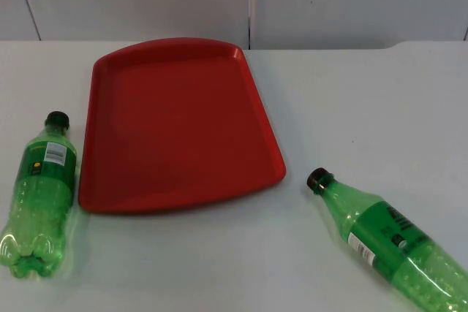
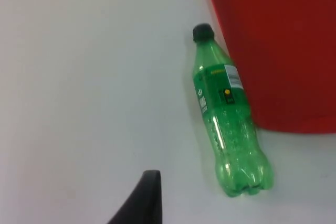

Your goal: Place the bottle upright on the tray.

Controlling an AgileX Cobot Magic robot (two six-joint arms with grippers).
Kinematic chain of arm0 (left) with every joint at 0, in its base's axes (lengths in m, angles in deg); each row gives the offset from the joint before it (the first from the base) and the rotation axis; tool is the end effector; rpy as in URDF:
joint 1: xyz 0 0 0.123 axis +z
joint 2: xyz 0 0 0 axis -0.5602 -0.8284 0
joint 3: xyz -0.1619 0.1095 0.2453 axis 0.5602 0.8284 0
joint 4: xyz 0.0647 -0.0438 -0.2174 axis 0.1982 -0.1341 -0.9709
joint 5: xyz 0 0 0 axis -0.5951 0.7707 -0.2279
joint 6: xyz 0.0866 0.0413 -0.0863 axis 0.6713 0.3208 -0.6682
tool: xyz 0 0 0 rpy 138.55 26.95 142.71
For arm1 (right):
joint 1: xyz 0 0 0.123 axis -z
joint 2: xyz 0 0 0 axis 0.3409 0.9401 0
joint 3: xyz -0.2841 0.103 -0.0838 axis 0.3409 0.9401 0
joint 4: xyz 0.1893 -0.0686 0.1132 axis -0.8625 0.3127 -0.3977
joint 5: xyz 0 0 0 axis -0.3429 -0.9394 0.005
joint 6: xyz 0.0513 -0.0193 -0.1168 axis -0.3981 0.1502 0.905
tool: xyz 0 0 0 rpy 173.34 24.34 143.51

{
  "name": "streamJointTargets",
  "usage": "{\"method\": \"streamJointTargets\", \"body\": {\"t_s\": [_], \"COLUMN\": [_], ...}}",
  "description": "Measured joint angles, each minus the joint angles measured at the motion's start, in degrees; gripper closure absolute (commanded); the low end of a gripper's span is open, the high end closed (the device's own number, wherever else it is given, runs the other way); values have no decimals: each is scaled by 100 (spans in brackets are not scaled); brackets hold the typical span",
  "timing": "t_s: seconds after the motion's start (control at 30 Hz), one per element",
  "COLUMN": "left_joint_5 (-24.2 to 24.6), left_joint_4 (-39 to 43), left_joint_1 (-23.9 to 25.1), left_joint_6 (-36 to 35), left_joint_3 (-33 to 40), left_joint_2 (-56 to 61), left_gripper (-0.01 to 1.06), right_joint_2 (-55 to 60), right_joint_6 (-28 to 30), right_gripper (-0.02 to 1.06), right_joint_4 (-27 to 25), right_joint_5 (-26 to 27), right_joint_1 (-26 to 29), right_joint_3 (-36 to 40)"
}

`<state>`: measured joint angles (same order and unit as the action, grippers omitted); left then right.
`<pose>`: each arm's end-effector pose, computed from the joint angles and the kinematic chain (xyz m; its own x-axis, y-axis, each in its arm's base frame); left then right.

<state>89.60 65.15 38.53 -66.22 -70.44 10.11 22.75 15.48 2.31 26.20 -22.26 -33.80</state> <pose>0.0870 -0.0050 0.2845 -0.6748 -0.0655 -0.7351 -0.0198 0.9973 -0.0708 -0.0207 -0.0060 0.2526 -0.4617 -0.0476 -0.8857 -0.0181 0.9989 -0.0442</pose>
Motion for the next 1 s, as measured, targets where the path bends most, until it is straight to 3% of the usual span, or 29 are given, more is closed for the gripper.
{"method": "streamJointTargets", "body": {"t_s": [0.23,0.7,1.0], "left_joint_5": [-588,-718,-733], "left_joint_4": [-84,-130,-778], "left_joint_1": [0,0,0], "left_joint_6": [13,264,786], "left_joint_3": [-99,-1576,-2270], "left_joint_2": [-1355,-3978,-5459], "left_gripper": [0,0,0], "right_joint_2": [0,0,0], "right_joint_6": [0,0,0], "right_gripper": [-1,-1,-1], "right_joint_4": [0,0,0], "right_joint_5": [0,0,0], "right_joint_1": [0,0,0], "right_joint_3": [0,0,0]}}
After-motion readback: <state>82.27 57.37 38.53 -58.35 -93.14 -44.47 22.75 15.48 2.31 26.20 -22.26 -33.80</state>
